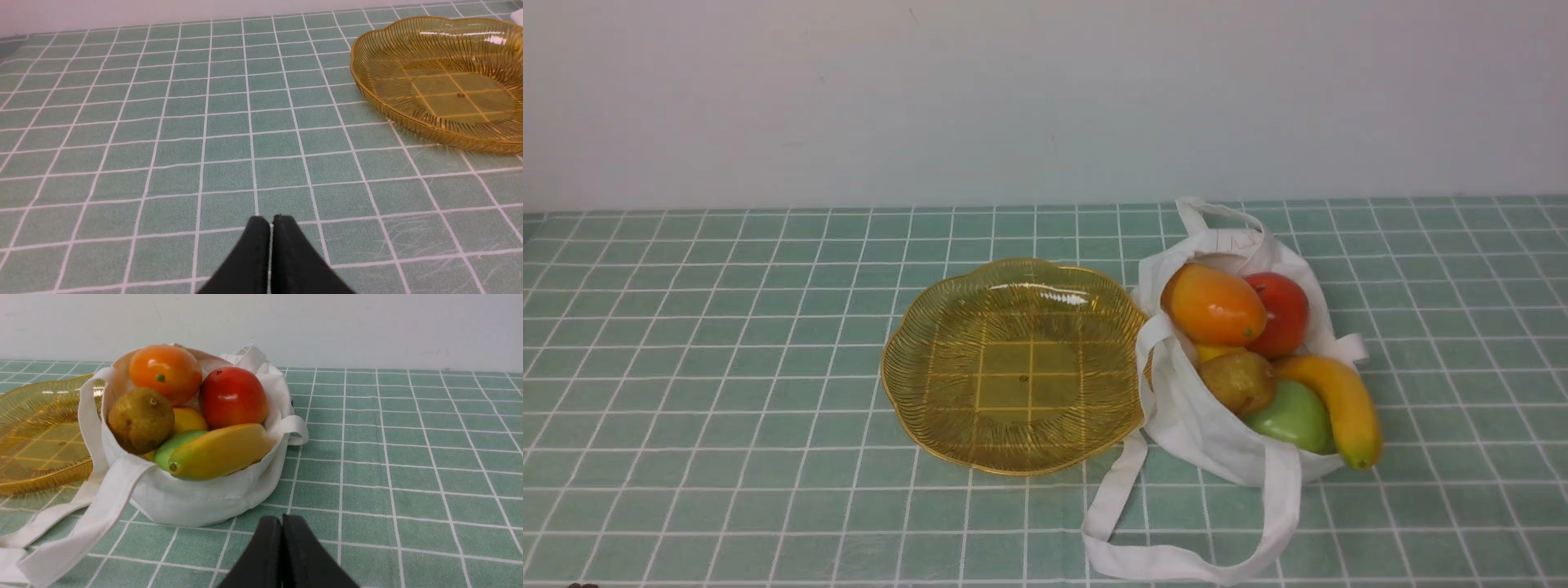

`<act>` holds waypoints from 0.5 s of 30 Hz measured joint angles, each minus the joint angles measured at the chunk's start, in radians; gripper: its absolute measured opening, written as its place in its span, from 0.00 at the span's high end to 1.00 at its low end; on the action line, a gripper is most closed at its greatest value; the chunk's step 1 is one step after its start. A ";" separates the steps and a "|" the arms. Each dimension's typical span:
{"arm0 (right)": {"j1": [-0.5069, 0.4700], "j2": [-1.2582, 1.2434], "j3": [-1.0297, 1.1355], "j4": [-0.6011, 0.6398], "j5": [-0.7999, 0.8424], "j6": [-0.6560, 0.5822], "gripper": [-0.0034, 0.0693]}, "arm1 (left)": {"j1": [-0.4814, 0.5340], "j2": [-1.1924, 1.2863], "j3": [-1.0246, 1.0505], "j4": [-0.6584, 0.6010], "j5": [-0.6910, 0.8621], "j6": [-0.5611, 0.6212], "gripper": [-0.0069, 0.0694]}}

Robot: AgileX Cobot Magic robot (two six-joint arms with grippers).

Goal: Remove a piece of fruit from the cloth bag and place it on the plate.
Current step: Use the right arm to grab a banana from the bag

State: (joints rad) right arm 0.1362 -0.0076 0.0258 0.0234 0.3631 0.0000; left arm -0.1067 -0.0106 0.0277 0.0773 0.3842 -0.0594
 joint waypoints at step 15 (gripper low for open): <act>0.000 0.000 0.000 0.000 0.000 0.000 0.97 | 0.000 0.000 0.000 0.000 0.000 0.000 0.92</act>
State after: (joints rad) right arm 0.1362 -0.0076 0.0258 0.0234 0.3631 0.0000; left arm -0.1067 -0.0106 0.0277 0.0773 0.3842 -0.0594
